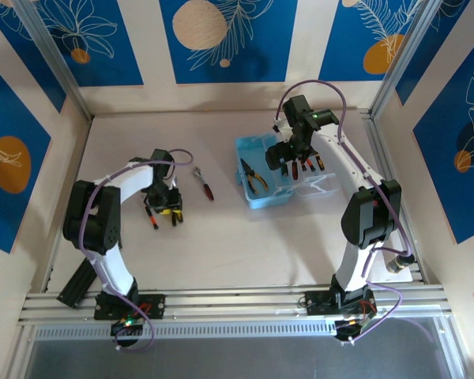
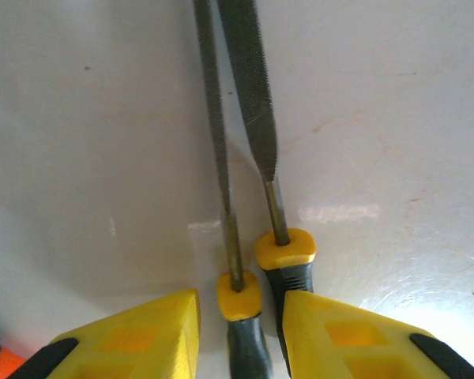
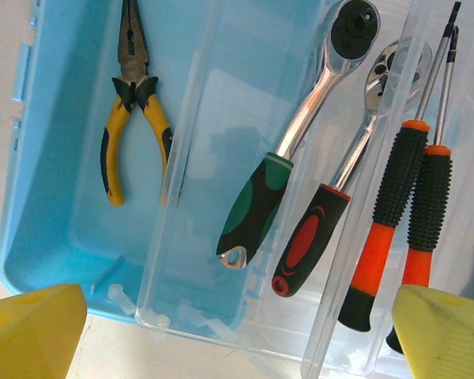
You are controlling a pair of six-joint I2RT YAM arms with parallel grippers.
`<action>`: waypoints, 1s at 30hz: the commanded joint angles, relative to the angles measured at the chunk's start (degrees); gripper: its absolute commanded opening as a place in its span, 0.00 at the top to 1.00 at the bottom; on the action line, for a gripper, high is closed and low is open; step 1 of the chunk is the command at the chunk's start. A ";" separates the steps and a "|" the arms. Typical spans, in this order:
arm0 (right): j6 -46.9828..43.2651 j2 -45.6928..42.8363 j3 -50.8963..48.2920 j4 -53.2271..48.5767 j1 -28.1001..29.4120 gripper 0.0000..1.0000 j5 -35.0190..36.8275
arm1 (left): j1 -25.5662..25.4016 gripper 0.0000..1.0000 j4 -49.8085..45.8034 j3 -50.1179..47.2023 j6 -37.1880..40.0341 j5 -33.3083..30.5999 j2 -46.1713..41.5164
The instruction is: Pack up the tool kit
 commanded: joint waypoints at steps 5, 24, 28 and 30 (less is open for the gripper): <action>0.85 -0.91 1.59 -1.17 -0.26 0.01 -2.35 | 2.41 0.65 -0.33 -3.18 0.30 -3.92 0.03; 1.02 -1.00 1.84 -1.58 -0.43 0.01 -3.36 | 2.72 0.92 0.39 -1.37 0.72 -1.70 2.28; 1.20 -1.11 1.58 -1.48 -0.58 0.01 -3.58 | 2.73 1.00 -1.32 0.45 1.21 -1.58 0.90; 1.28 -1.26 1.36 -1.48 -0.68 0.01 -3.82 | 2.70 1.00 -2.51 2.19 1.54 -0.95 -0.41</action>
